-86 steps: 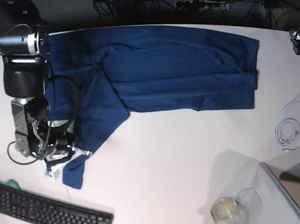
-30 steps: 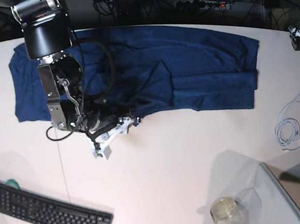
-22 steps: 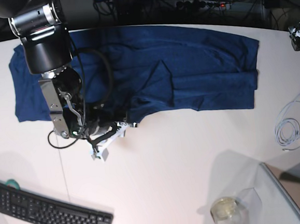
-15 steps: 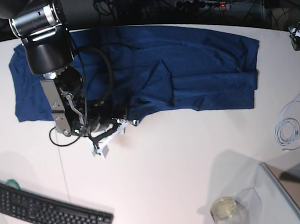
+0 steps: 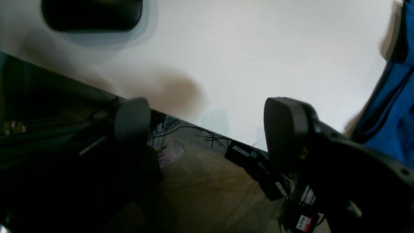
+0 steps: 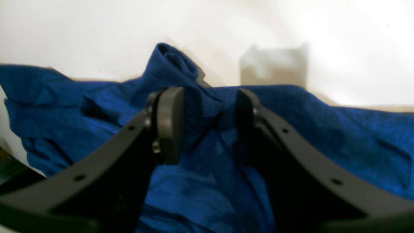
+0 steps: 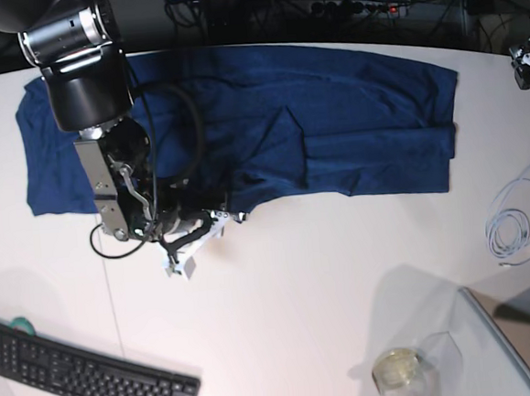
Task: Layout the t-shirt on the table in an organized manner, then fold the t-shirt properly
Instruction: 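Sweep the right gripper across the shirt toward the left gripper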
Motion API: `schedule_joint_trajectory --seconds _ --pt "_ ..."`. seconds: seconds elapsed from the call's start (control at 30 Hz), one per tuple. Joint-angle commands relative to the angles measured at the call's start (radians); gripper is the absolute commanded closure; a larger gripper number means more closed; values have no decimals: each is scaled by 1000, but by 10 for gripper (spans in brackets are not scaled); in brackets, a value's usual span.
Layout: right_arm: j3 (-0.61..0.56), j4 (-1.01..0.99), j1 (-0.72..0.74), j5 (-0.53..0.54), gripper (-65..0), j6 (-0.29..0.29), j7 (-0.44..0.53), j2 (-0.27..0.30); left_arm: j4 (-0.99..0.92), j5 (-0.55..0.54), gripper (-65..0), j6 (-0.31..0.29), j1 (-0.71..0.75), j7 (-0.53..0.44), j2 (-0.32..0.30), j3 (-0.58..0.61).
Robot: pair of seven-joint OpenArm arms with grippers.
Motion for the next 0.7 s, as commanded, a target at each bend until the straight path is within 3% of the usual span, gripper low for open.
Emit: schedule_joint_trajectory --seconds 0.0,0.13,0.3,0.47,0.6,0.67 --pt "0 11 23 16 -207 10 9 -16 12 -10 -527 2 0 -17 -28 -7" --pt "0 11 23 16 -143 10 7 -20 12 -10 -527 2 0 -17 -29 -7" --pt "0 -7 23 16 0 10 7 -31 12 -10 -527 2 2 -17 -29 -7" --pt "0 10 23 16 0 10 4 -40 12 -10 -527 2 2 -17 -29 -7" --pt "-8 117 1 16 0 10 -79 -56 12 -7 -527 2 2 -17 -29 -8" --pt "-83 180 -14 16 0 10 -113 -60 12 -7 -527 2 2 -17 -29 -8"
